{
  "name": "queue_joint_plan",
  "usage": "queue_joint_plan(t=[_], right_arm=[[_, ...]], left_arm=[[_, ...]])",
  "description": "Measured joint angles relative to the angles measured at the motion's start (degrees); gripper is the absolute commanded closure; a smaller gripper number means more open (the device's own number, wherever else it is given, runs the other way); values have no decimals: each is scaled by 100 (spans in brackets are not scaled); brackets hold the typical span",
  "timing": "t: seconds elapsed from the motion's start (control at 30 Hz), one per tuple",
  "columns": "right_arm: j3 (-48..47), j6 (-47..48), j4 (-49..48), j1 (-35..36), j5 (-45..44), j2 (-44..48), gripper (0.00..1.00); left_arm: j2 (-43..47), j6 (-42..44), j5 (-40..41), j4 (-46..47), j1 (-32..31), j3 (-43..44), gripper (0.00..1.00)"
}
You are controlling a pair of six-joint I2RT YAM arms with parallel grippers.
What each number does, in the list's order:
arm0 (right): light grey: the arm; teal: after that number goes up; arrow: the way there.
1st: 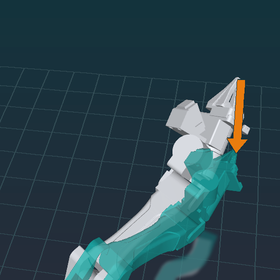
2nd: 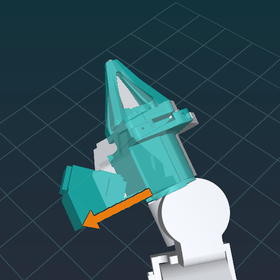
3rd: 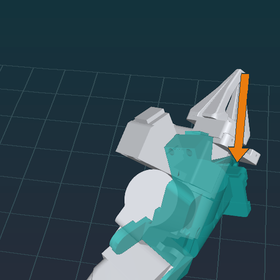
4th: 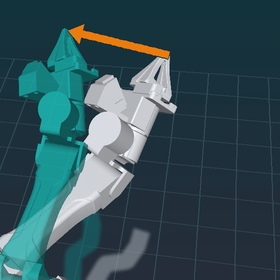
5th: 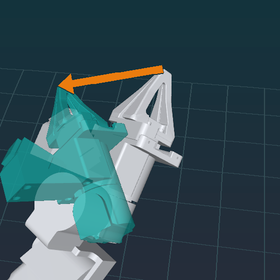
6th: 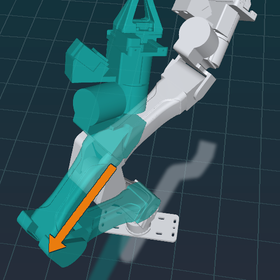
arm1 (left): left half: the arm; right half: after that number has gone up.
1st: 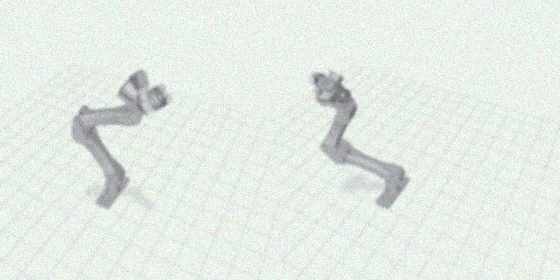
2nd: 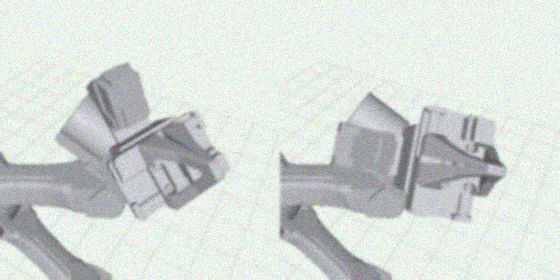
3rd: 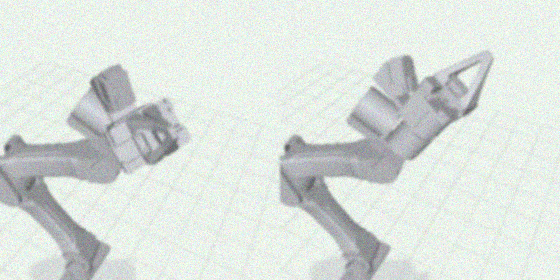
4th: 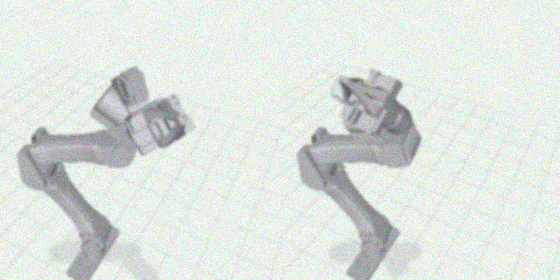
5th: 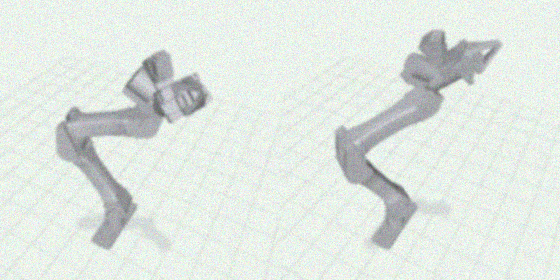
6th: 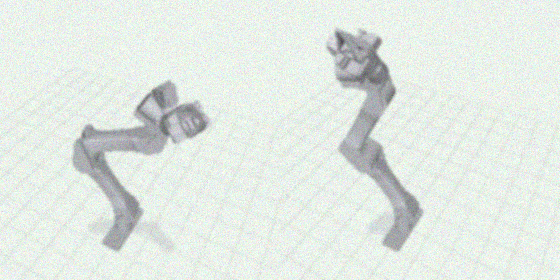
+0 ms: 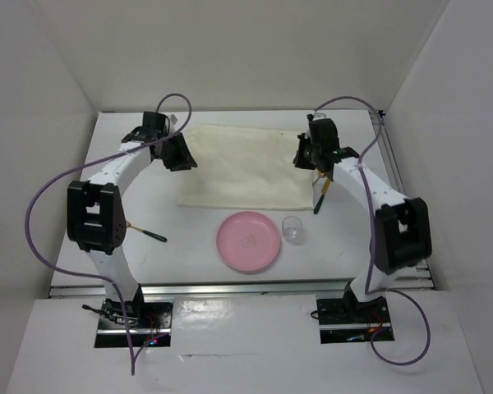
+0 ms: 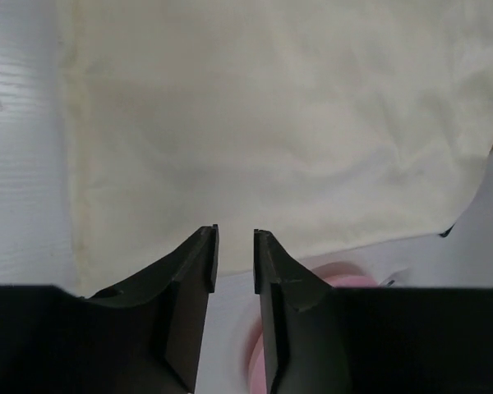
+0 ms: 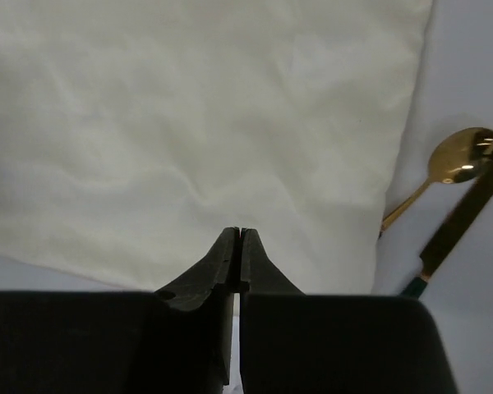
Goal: Set the dinner table for one person
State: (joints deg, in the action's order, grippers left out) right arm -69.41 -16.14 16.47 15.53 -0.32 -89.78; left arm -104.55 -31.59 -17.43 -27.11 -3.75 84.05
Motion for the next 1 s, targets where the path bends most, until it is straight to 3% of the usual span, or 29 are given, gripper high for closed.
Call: queue_joint_plan(t=[0.07,0.2,0.37,1.0], right_arm=[[-374,-103,236,52,57,-636,100],[-608,-232,660,149,98,-1604,100],[-627,-293,1014,160,247,-2133,100],[-1021,-431,911,739,586,-2638,100]], left_arm=[[-302,-17,140,-52,-267,160,80],[-1058,-9,461,-107,-439,415,99],[-1539,-186,785,-284,-407,339,100],[-1333,-640,1467,-238,55,39,100]])
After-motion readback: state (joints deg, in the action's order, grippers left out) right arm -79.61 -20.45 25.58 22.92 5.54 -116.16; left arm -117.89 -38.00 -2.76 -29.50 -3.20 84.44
